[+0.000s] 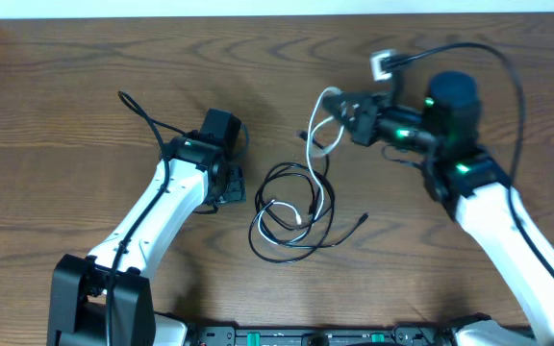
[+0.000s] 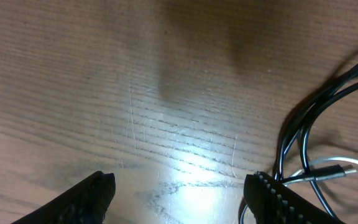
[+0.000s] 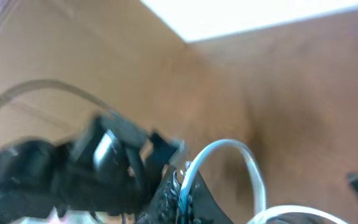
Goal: Untangle cables
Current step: 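Grasp the white cable with the right gripper and lift it up-right, then carry the white cable with the right gripper to the table's right edge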
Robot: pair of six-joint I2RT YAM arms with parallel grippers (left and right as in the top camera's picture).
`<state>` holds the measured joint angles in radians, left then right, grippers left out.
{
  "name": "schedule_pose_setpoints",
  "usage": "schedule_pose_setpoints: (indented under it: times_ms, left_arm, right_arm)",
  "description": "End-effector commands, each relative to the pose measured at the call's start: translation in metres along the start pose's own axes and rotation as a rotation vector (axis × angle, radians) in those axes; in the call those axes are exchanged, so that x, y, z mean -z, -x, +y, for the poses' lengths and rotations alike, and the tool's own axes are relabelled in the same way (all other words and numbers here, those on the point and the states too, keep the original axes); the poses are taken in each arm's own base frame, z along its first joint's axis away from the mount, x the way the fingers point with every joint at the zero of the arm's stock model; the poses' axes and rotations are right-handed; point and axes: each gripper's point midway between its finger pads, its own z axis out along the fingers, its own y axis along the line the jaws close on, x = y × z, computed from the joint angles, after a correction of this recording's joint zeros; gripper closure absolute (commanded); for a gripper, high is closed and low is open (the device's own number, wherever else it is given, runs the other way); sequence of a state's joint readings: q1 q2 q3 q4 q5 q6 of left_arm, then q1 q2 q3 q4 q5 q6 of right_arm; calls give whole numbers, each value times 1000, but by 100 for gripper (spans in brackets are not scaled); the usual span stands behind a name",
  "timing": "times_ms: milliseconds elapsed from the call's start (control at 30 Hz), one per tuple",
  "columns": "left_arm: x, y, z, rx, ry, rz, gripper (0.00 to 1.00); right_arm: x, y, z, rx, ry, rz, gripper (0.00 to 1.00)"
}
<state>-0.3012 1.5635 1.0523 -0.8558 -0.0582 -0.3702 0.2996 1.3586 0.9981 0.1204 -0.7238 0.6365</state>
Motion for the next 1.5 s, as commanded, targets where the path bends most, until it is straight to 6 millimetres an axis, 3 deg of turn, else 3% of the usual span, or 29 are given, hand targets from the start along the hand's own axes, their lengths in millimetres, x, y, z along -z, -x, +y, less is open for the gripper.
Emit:
schedule_pose_setpoints:
  times_ms: [0, 233, 400, 533, 700, 833, 933, 1033, 1133, 1367, 1467]
  left_arm:
    - [-4, -4, 3, 11, 10, 17, 28]
    - [-4, -4, 2, 11, 6, 18, 28]
    - [-4, -6, -13, 13, -80, 38, 27]
    - [-3, -6, -21, 13, -123, 45, 27]
    - [0, -8, -35, 12, -201, 61, 27]
    - [3, -5, -49, 10, -278, 60, 27]
    - [3, -4, -50, 10, -282, 55, 27]
    - [3, -4, -50, 10, -282, 55, 27]
    - [3, -4, -50, 10, -282, 56, 27]
    - [3, -5, -49, 10, -280, 59, 27]
    - [3, -6, -49, 10, -279, 63, 27]
  right_arm:
    - [33, 46, 15, 94, -90, -204, 99]
    - [89, 105, 90, 221, -12, -432, 99]
    - [117, 137, 131, 274, 16, -550, 99]
    - [145, 170, 143, 293, -40, -693, 99]
    - [185, 204, 130, 312, -199, -877, 99]
    - [210, 214, 88, 298, -430, -946, 99]
    - [225, 202, 35, 230, -668, -898, 99]
    - [239, 178, -23, 177, -921, -771, 99]
    - [250, 157, -68, 142, -1085, -641, 99]
    - [280, 99, -162, -77, -1333, -375, 99]
    - [290, 73, -194, -174, -1403, -274, 99]
